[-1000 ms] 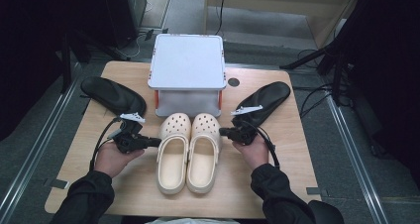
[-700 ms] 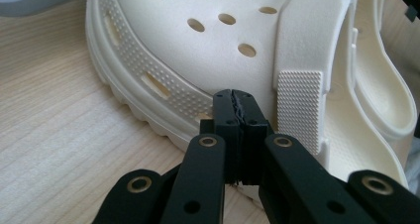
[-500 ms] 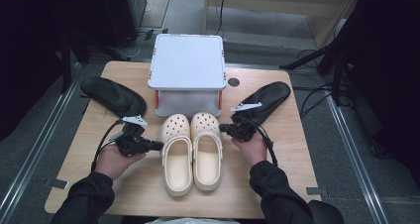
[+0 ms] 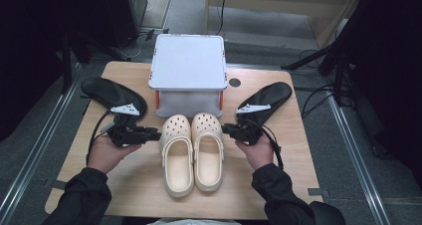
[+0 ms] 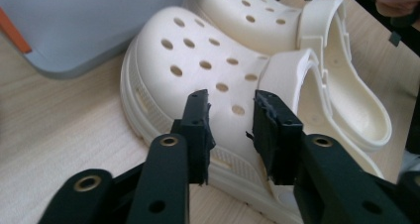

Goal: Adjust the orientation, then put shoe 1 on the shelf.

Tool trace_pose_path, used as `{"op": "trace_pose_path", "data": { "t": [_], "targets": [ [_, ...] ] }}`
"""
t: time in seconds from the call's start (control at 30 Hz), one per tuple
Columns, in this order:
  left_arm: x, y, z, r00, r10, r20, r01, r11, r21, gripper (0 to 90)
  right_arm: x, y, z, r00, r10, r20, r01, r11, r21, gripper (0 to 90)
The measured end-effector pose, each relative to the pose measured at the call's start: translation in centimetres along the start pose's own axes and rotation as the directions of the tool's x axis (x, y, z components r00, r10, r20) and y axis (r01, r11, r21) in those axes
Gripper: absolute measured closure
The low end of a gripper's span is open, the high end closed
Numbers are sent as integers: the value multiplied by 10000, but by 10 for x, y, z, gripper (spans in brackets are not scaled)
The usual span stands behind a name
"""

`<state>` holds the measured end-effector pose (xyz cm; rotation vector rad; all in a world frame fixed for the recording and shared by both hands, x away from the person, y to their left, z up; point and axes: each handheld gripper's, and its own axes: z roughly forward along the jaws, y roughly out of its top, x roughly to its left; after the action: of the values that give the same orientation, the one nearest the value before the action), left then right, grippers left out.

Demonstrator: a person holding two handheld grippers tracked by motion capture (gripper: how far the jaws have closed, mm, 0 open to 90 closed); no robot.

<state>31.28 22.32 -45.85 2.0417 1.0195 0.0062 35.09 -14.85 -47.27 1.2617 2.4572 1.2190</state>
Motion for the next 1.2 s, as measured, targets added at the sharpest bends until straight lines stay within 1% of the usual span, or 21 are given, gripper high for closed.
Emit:
{"op": "trace_pose_path", "data": {
  "t": [0.03,0.07,0.1,0.17,0.23,0.27,0.3,0.37,0.4,0.43,0.5,0.53,0.73,0.77,0.8,0.83,0.87,0.97,1.03,1.1,1.2],
  "targets": [
    [0,0,0,10000,0,0,0,10000,0,663,0,0,0,10000,0,0,0,10000,0,777],
    [2,7,1,10000,50,-83,-49,9999,152,666,4,-2,-6,10000,-56,-44,56,10000,7,736],
    [3,11,2,9999,49,-107,-47,9998,194,674,6,-3,-9,10000,-72,-46,73,10000,56,730],
    [3,14,1,9999,91,-130,-89,9998,166,722,7,-5,-11,9999,-90,-95,90,9999,79,725],
    [4,20,1,9999,47,-137,-44,9998,211,737,11,-8,-16,9999,-116,-111,117,9999,72,721],
    [5,23,0,9999,113,-78,-111,9997,239,785,14,-11,-19,9997,-172,-189,174,9998,95,714],
    [6,29,-1,9999,79,-118,-76,9996,254,800,15,-12,-21,9997,-170,-187,172,9998,92,709],
    [7,32,-2,10000,54,-30,-53,9997,241,828,16,-12,-22,9996,-168,-229,171,9998,110,707],
    [9,39,-5,10000,-3,16,3,9999,140,841,18,-14,-25,9996,-172,-237,175,9998,93,704],
    [9,39,-5,10000,-3,16,3,9999,140,850,18,-14,-25,9996,-172,-237,175,9998,93,704],
    [12,47,-7,9999,-59,117,58,9999,84,861,21,-16,-27,9993,-248,-266,251,9996,90,699],
    [12,49,-8,10000,-66,72,66,9999,80,875,23,-18,-29,9993,-231,-295,233,9997,92,694],
    [18,73,-14,9999,-84,78,85,10000,-36,893,33,-26,-36,9987,-262,-441,264,9996,51,676],
    [18,73,-14,9999,-84,78,85,10000,-36,892,34,-27,-37,9985,-236,-493,238,9997,48,675],
    [20,81,-16,10000,-19,-55,18,10000,-37,888,36,-28,-37,9985,-224,-506,226,9997,41,673],
    [22,85,-16,10000,-7,19,7,10000,-10,877,38,-29,-38,9982,-220,-551,222,9998,24,673],
    [25,88,-17,10000,-39,50,39,10000,-57,877,40,-30,-38,9979,-250,-605,253,9997,37,671],
    [30,96,-16,9999,-12,-111,11,9999,-116,879,43,-30,-38,9974,-260,-670,263,9996,38,669],
    [33,106,-13,9999,11,-163,-11,10000,-1,883,48,-30,-38,9972,-376,-639,379,9993,34,665],
    [34,112,-12,9999,-29,-117,29,10000,-47,887,50,-31,-38,9971,-404,-638,407,9992,31,665],
    [31,122,-12,9999,46,-95,-47,9998,-172,894,53,-32,-40,9971,-364,-675,365,9993,-4,667]
  ]
}}
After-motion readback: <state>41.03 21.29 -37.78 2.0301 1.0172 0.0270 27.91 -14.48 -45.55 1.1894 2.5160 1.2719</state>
